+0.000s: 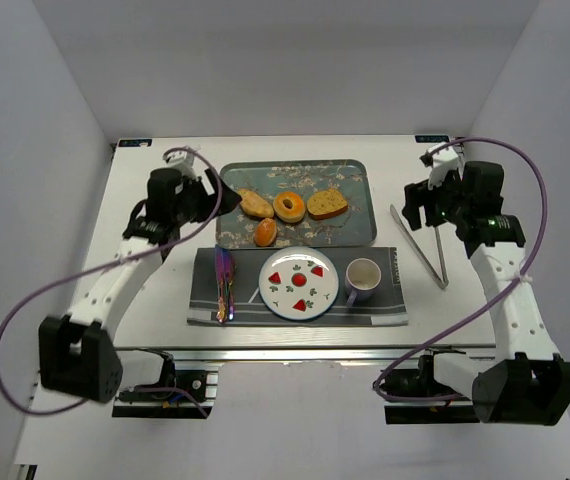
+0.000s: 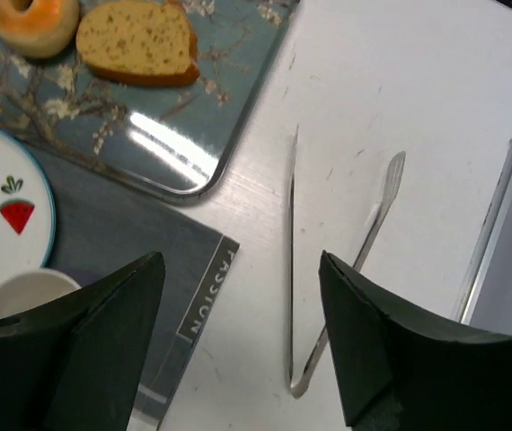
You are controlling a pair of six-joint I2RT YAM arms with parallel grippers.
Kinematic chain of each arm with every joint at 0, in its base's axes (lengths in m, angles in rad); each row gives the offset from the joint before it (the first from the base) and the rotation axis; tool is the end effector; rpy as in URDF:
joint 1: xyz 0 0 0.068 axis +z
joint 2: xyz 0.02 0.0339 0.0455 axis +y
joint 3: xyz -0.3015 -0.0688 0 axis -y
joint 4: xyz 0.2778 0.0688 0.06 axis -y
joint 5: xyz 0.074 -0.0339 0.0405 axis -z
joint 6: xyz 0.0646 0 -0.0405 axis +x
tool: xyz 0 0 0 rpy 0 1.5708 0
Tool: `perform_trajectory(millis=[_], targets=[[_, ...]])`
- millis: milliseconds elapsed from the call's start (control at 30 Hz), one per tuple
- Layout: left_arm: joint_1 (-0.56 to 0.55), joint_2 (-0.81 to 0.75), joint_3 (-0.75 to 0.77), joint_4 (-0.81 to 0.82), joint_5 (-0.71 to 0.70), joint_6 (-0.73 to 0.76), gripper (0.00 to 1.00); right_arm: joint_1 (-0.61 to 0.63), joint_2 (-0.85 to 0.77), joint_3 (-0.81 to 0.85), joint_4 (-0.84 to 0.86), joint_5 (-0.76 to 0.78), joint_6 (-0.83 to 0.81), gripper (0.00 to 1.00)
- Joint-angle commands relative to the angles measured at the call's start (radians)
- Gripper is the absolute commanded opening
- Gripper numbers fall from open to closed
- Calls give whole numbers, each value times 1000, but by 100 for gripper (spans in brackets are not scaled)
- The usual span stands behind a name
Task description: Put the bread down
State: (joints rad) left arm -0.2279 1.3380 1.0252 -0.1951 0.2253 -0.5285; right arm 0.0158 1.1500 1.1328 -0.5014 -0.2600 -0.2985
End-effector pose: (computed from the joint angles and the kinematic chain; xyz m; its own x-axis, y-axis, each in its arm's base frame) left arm 0.3405 -0.0938 0.3119 -0.6161 -0.3617 -0.6998 0.1155 0.8373 -0.5344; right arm 0.2938 0.0213 0.3763 -0.4035 -0.2906 -0.8676 -0.3737 0.9179 -0.1336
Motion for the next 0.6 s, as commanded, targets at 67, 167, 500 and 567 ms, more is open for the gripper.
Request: perform_trajectory(millis=[67,167,500,567], targets=[[6,-301,-181,7,28,-28,67,-5,-39,-53,-150,-4,-211,60],[6,-448,-255,-26,42,-57,27,-42,-88,-117,-114,-64,-202,13],[6,-655,-370,-122,46,-71,77,-103,-81,-235,76,-111,-56,89],[6,-660,-366,-141,45,-62,80,-112,-47,-240,75,-88,-51,89]])
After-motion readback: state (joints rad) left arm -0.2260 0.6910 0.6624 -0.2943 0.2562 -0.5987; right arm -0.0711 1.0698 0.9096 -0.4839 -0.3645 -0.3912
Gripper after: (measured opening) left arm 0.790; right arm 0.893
